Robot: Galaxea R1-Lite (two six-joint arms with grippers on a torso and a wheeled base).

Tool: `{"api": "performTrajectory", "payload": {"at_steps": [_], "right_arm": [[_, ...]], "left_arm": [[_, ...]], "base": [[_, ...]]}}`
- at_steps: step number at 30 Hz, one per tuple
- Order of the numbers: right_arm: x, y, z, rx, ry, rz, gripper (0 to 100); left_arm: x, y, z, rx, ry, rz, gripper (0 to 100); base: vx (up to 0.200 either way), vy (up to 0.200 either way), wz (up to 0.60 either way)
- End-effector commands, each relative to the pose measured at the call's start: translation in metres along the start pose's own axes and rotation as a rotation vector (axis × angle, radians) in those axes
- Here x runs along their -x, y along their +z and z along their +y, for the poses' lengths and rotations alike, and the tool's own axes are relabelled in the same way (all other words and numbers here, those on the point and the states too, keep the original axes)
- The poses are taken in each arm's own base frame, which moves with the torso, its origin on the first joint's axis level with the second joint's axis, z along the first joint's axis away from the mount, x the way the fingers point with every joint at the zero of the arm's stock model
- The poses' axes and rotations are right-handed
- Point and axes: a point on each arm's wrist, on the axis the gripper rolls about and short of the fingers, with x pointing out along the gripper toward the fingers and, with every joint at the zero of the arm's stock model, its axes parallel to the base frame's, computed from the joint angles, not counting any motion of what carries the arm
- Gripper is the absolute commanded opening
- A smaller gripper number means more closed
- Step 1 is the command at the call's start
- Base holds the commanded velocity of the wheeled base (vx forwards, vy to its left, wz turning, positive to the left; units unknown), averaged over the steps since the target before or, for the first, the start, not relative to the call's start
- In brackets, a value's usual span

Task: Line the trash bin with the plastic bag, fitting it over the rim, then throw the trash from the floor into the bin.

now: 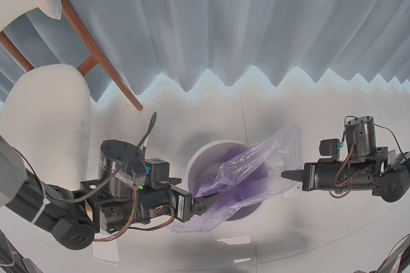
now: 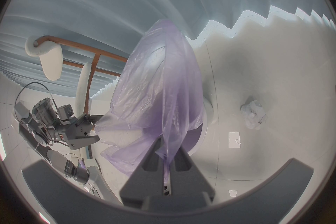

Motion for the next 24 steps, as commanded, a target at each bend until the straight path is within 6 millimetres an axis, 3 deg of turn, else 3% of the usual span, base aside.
{"api": "performTrajectory", "payload": {"at_steps": [1, 3, 4, 12, 16, 17, 23, 24], "right_arm": [[0.002, 0.0, 0.0, 0.001, 0.001, -0.006, 0], [0.002, 0.001, 0.001, 0.002, 0.002, -0.009, 0], [0.003, 0.001, 0.001, 0.004, 0.001, -0.011, 0], [0.016, 0.01, -0.002, -0.001, -0.014, -0.07, 0], [0.019, 0.01, -0.011, -0.028, -0.031, -0.072, 0], [0.017, 0.01, -0.013, -0.033, -0.033, -0.07, 0], [0.007, 0.014, -0.017, -0.044, -0.04, -0.056, 0], [-0.002, 0.017, -0.021, -0.05, -0.045, -0.047, 0]], "left_arm": [[-0.02, -0.021, 0.012, 0.01, 0.027, 0.058, 100], [-0.023, -0.023, 0.015, 0.013, 0.022, 0.048, 100], [-0.025, -0.024, 0.016, 0.013, 0.011, 0.046, 0], [-0.021, -0.021, 0.022, 0.065, -0.039, -0.017, 0], [0.004, 0.006, 0.011, 0.328, -0.145, -0.148, 0], [0.006, 0.008, 0.009, 0.432, -0.153, -0.147, 0], [0.005, 0.001, 0.011, 0.594, -0.132, -0.115, 0], [0.002, 0.003, 0.012, 0.638, -0.133, -0.123, 0]], "base": [[0.0, 0.0, 0.0], [0.0, 0.0, 0.0], [0.0, 0.0, 0.0], [0.0, 0.0, 0.0], [0.0, 0.0, 0.0], [0.0, 0.0, 0.0], [0.0, 0.0, 0.0], [0.0, 0.0, 0.0]]}}
